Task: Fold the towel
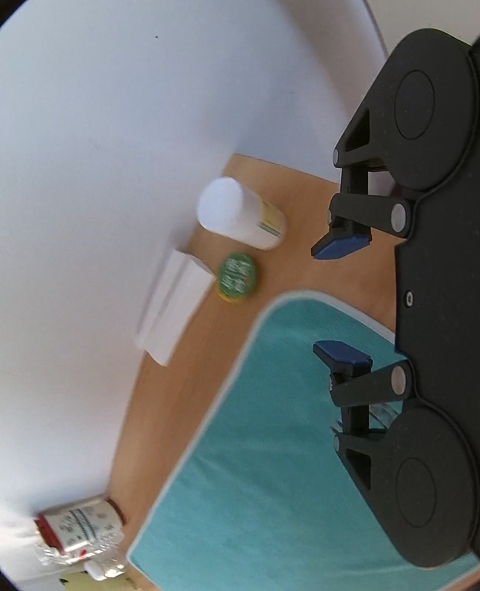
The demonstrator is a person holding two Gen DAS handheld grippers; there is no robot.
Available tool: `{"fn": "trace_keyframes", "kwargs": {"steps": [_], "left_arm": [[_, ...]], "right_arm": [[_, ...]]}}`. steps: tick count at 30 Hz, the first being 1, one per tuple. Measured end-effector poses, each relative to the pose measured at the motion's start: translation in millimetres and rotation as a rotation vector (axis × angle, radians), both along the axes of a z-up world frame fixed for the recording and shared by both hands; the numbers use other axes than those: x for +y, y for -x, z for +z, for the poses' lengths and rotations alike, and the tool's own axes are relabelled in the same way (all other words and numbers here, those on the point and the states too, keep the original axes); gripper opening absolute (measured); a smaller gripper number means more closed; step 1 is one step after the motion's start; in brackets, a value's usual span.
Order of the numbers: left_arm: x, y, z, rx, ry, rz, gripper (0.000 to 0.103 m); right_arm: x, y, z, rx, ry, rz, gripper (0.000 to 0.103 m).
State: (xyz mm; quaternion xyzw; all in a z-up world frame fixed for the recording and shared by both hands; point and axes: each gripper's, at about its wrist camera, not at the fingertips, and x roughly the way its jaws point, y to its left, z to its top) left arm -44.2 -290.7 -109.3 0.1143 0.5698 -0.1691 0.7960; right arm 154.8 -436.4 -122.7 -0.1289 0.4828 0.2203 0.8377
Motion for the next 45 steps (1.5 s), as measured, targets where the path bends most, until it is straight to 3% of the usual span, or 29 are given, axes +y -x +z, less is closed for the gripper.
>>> {"fn": "trace_keyframes", "kwargs": {"steps": [5, 15, 22, 25, 28, 30, 32, 38, 39, 40, 45], "left_arm": [[-25, -12, -10, 0.013, -0.016, 0.048, 0.080], [-47, -14, -26, 0.044, -0.056, 0.038, 0.080], [-50, -16, -39, 0.063, -0.106, 0.036, 0.080], [-47, -17, -42, 0.075, -0.082, 0.044, 0.080], [-48, -18, -43, 0.059, -0.076, 0.021, 0.078], [-49, -15, -42, 0.050, -0.069, 0.005, 0.069], [-50, -13, -41, 0.045, -0.055, -0.012, 0.058], [-55, -7, -37, 0.031, -0.029, -0.048, 0.036], [-56, -7, -37, 0.026, -0.031, -0.054, 0.021], [-57, -6, -36, 0.017, -0.034, -0.059, 0.013], [-57, -8, -36, 0.013, -0.037, -0.045, 0.007]], "right_arm": [[2, -19, -24, 0.033, -0.021, 0.065, 0.054], [0, -39, -35, 0.071, -0.092, 0.070, 0.055], [14, -28, -36, 0.026, -0.027, 0.184, 0.055], [16, -26, -35, 0.020, -0.016, 0.202, 0.049], [16, -27, -34, 0.049, -0.041, 0.213, 0.035], [23, -20, -34, 0.031, -0.017, 0.271, 0.018], [28, -16, -33, 0.029, 0.003, 0.305, 0.009], [26, -24, -30, 0.091, -0.006, 0.303, 0.005], [24, -27, -30, 0.106, -0.016, 0.291, 0.005], [21, -28, -28, 0.110, -0.028, 0.280, 0.005], [12, -32, -17, 0.129, -0.092, 0.251, 0.005]]}}
